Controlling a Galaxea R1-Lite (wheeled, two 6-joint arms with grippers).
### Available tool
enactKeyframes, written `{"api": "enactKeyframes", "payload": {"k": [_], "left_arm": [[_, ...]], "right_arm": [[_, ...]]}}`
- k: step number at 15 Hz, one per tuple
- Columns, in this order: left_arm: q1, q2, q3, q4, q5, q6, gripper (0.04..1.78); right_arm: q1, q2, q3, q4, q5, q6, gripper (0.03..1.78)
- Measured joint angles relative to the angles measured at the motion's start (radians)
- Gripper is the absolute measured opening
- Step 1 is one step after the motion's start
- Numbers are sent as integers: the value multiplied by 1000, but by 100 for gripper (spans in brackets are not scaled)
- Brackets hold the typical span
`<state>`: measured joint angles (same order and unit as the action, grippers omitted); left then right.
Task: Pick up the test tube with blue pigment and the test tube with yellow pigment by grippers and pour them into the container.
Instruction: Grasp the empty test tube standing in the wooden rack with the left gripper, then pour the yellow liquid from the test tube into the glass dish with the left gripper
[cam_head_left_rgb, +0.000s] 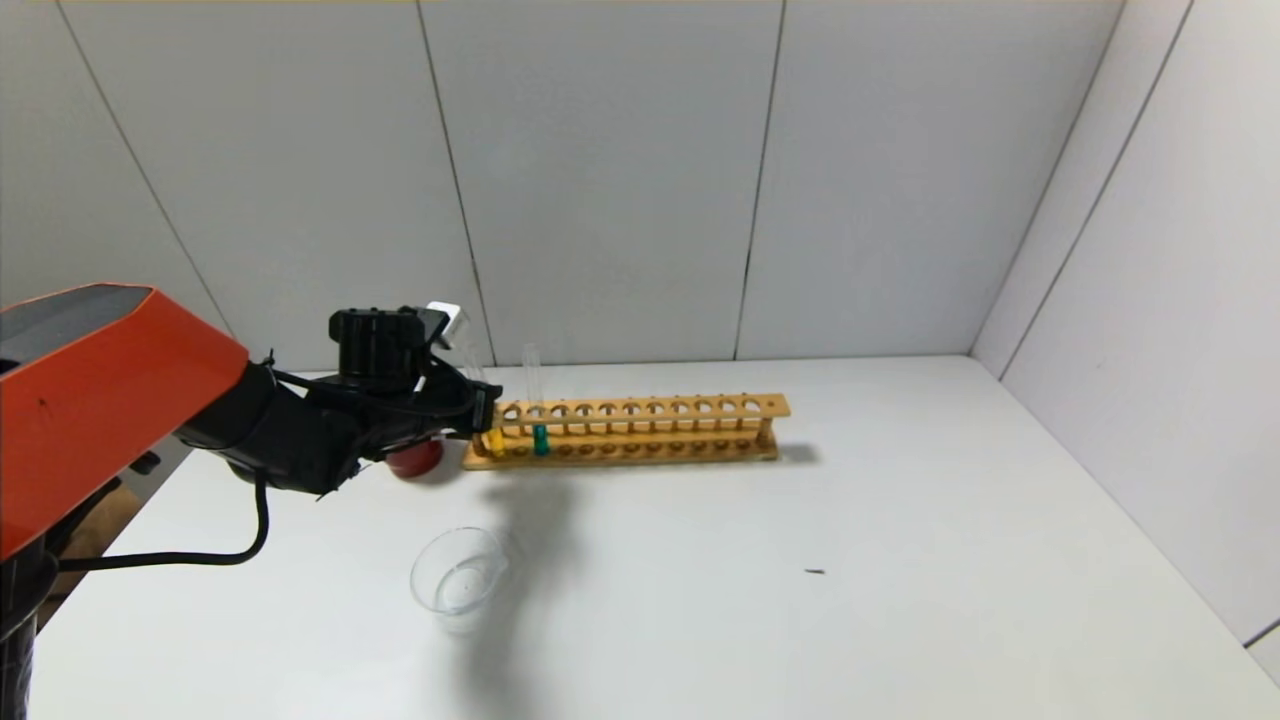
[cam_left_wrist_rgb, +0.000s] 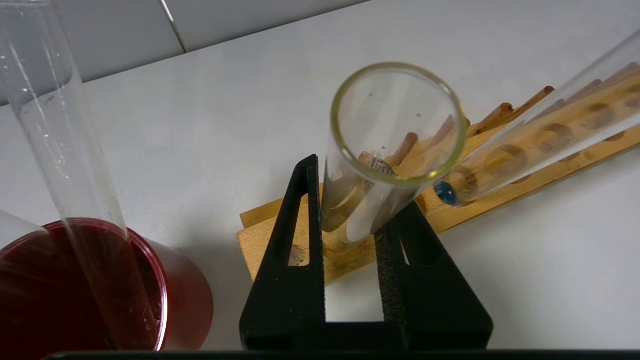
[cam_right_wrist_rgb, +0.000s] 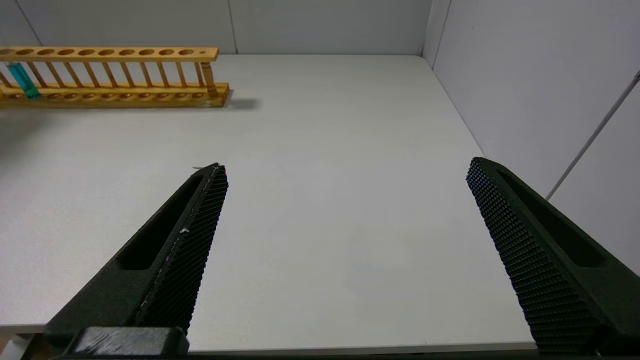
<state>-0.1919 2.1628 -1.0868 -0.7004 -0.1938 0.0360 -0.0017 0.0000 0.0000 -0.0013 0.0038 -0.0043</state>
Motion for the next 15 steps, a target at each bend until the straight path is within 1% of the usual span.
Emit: {"api": "enactKeyframes", "payload": {"k": [4,8,11,15], "left_arm": [[-1,-28,0,11,-1,3,32],[-1,-95,-11,59,-1,4,32],[-2,-180,-26,123,-3,3,32],[-2,-350,-46,274,-9,17,32]], "right_arm": [[0,0,0,0,0,0,175],[0,0,0,0,0,0,175],[0,0,0,0,0,0,175],[0,0,0,0,0,0,175]]}}
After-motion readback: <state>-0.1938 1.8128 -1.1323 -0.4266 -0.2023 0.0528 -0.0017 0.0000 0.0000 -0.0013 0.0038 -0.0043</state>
